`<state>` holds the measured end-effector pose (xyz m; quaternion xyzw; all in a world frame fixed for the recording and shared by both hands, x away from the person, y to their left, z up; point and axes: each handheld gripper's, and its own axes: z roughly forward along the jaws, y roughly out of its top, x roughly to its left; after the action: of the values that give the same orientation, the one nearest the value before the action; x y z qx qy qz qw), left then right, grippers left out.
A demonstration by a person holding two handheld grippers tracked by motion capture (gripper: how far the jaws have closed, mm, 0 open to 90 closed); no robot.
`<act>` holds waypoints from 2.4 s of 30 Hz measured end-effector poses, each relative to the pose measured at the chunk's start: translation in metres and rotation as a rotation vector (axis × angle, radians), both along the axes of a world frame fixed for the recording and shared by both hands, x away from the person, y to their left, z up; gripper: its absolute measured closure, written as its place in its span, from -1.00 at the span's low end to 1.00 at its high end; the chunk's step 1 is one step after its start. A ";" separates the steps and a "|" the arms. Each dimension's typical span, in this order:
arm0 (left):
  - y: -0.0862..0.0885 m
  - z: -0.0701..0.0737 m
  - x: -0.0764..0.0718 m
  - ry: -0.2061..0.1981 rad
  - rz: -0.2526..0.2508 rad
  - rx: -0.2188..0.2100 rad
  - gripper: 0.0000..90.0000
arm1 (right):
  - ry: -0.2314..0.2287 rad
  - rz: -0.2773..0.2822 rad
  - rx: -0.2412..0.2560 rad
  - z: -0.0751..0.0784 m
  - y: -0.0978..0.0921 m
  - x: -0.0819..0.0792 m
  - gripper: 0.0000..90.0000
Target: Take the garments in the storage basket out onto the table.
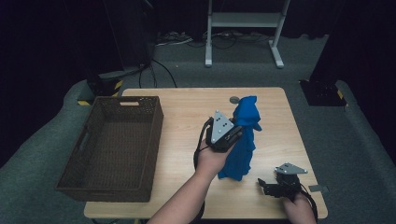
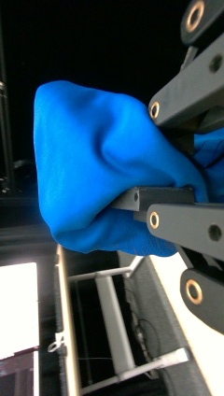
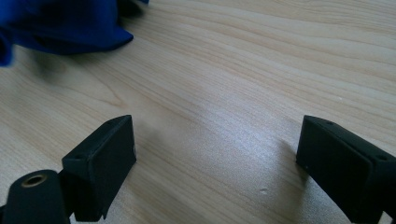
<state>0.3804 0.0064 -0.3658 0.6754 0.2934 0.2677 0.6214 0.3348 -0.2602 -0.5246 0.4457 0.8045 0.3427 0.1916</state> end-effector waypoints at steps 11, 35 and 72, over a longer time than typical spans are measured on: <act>0.022 -0.038 0.011 0.090 0.055 0.021 0.72 | 0.000 0.000 0.001 0.000 0.000 0.000 -0.74; 0.072 -0.122 -0.015 0.289 0.181 0.179 0.65 | -0.001 -0.001 0.002 0.000 0.000 0.000 -0.74; 0.058 -0.088 -0.041 0.300 0.178 0.406 -0.08 | -0.001 -0.001 0.000 0.000 0.000 0.000 -0.74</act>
<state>0.3389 0.0648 -0.4534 0.7898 0.3808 0.2716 0.3968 0.3347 -0.2599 -0.5247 0.4457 0.8043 0.3428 0.1924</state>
